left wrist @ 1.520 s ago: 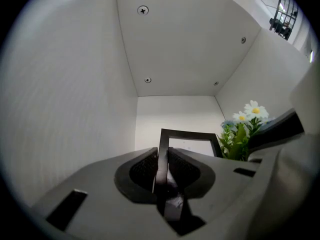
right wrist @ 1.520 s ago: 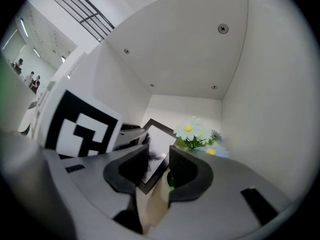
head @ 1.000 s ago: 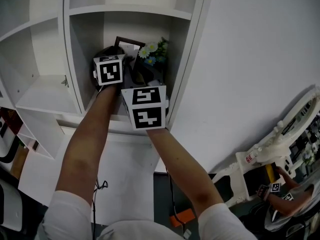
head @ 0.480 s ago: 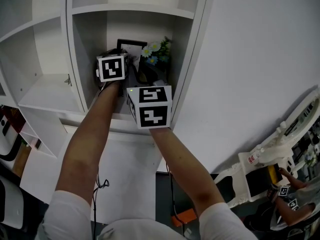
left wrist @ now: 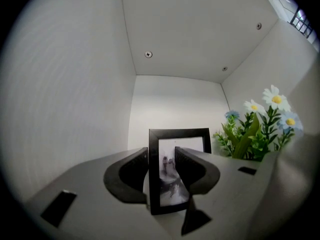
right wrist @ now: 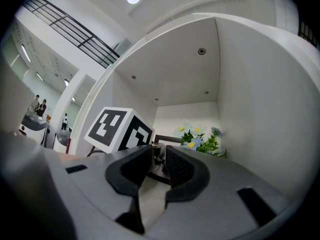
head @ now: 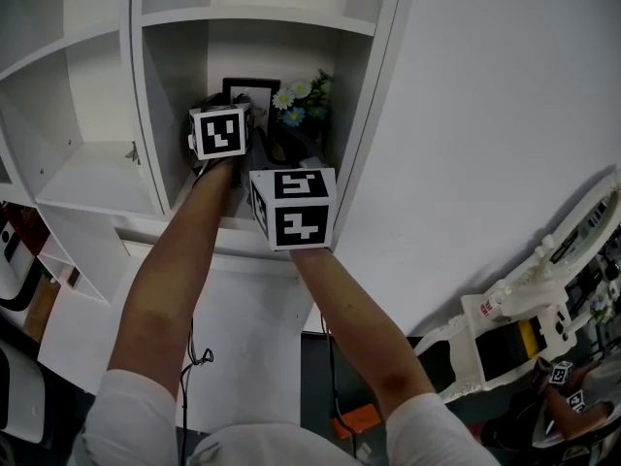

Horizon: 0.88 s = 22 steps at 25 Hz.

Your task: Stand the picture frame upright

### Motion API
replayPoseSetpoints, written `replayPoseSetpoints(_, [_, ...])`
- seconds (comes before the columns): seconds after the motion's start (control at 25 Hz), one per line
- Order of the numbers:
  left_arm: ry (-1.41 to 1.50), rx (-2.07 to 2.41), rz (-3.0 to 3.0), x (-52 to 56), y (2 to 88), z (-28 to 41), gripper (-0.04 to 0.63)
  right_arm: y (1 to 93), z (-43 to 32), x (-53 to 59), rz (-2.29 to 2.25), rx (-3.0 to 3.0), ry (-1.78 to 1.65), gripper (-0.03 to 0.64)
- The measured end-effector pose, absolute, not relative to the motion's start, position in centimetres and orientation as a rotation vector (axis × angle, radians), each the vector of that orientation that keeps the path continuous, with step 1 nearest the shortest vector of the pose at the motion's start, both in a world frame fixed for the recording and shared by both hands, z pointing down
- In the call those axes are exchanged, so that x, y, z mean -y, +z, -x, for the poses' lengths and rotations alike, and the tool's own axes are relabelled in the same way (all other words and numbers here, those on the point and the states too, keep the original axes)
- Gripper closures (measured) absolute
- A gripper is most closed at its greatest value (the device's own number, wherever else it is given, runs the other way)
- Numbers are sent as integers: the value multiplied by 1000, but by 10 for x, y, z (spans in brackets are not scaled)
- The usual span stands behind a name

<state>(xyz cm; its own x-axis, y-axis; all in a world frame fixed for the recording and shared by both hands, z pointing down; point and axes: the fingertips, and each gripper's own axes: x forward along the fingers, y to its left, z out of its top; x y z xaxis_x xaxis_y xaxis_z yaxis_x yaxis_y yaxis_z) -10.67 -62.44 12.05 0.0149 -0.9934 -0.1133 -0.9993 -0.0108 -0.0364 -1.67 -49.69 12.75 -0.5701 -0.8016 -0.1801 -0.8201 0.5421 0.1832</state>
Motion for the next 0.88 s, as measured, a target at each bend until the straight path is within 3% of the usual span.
replayPoseSetpoints(0.44, [147,-2079,2162,602,114,102,443,126,10,494,1392,-2665,346,528])
replayPoseSetpoints(0.6, [183,-1986,2177,577,107,95,443,124,4,490,1376,-2631,331,599])
replayPoseSetpoints(0.88, [246,-1856,2199,537,98,81,503,124,-5,480,1359,-2605,318,607])
